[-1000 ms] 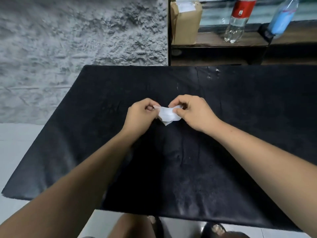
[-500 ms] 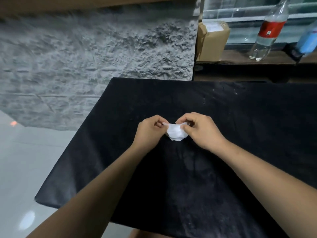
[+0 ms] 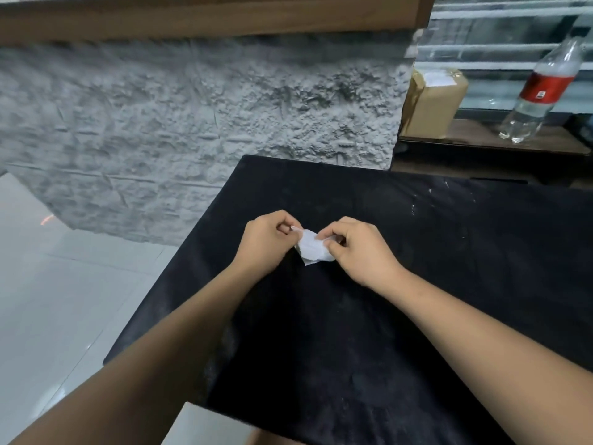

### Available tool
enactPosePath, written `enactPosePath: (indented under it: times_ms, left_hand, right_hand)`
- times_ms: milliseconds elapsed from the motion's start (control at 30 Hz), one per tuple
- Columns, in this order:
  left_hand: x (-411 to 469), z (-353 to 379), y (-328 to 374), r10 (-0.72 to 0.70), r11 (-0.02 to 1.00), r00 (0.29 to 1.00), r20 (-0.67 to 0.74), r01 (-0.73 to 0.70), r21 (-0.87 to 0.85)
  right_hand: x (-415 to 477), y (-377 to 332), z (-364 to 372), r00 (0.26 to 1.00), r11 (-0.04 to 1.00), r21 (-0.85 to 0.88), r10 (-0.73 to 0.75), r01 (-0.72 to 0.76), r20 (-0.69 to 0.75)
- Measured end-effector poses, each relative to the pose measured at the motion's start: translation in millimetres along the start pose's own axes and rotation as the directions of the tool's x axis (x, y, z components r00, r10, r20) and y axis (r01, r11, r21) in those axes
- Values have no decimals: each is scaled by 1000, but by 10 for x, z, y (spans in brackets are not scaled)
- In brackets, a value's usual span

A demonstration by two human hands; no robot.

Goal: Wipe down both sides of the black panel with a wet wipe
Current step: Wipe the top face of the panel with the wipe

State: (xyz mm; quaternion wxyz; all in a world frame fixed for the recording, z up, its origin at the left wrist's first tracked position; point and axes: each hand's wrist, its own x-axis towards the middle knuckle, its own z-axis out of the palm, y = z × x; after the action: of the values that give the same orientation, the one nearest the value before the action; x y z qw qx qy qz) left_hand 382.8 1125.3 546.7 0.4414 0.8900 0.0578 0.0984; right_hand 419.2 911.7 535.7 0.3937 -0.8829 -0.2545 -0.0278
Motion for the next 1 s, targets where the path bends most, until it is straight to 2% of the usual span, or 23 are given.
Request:
enactPosePath:
  times_ms: [233,500,633,800,1000]
  left_hand:
    - [397,-55,-23,-18,1000,1000,-23,18,-9]
    - [320,-343,1,-4,999,999,-47,2,-41]
    - [326,-357,-43,-2,993,999,-53,-5,-122]
    - [387,-319,-133,-41,981,999,0,40,-189]
    - [330,-514,-65,-79,968,997,-17,73,-239]
  right_hand:
    - [375,57,72,998,997,-62,-39,43,58]
    - [395,-151,-8,994,985,-152,-67,79,85]
    - [382,-170,47,994,971,-220,-78,92,73]
    - [460,-205,151,984,934,-313,-180,173,5]
    - [556,-382,93,986,952,-259,-152,164,65]
